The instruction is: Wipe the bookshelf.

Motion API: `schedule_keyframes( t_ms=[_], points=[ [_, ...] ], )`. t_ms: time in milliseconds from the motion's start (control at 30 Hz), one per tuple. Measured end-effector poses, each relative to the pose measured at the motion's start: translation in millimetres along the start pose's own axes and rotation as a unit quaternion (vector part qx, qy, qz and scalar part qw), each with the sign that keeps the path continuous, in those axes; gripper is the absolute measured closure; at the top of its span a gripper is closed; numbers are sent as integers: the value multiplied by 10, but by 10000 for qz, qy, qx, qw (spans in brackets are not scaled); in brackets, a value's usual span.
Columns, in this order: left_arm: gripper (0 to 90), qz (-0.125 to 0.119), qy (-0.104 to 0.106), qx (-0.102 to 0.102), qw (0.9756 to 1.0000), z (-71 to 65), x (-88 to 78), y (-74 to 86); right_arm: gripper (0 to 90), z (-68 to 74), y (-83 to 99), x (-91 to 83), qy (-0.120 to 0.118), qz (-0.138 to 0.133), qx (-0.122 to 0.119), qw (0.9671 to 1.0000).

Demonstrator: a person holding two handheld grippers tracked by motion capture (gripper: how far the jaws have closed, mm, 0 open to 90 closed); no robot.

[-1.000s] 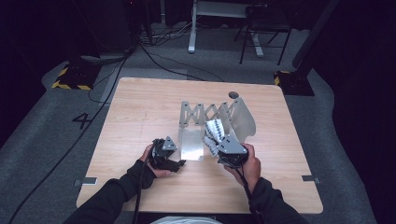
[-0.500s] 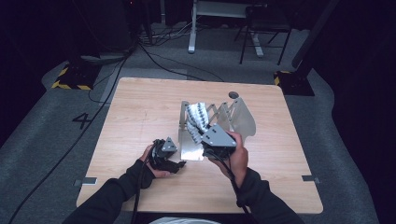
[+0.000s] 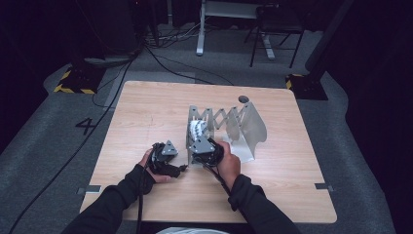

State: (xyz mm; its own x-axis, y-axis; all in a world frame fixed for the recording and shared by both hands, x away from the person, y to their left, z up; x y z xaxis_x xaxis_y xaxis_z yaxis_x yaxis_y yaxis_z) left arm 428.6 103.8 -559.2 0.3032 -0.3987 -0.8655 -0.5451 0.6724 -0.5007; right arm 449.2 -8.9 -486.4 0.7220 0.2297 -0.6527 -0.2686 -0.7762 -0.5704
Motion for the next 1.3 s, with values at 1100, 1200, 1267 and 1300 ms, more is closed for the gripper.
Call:
schedule_keyframes(
  t_ms=[1100, 1200, 1267, 1300],
  points=[
    [258, -47, 59, 179, 9998, -108, 80, -133, 787, 87, -135, -259, -964, -750, 426, 9916],
    [262, -60, 40, 174, 9998, -110, 80, -137, 777, -98, -315, -383, -710, -1013, 535, 9909],
    [280, -75, 68, 188, 9998, -127, 82, -144, 768, -218, -384, -394, -556, -1079, 645, 9905],
    [289, -69, 69, 231, 9997, -141, 85, -150, 768, -261, -394, -383, -424, -1040, 665, 9914]
  ],
)
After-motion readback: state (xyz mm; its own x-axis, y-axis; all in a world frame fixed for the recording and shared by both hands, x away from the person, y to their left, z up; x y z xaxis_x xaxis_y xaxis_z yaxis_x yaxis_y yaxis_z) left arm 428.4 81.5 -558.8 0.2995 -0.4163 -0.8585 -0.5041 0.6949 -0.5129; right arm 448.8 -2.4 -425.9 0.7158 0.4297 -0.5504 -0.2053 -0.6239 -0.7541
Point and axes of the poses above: each handheld gripper's, and its own axes: x roughly forward along the jaws, y roughly out of its underside, z roughly to its left, the point moved 8 cm from there along x, roughly forward along the jaws, and after that the axes turned 14 degrees about z, right-handed, at the moved point
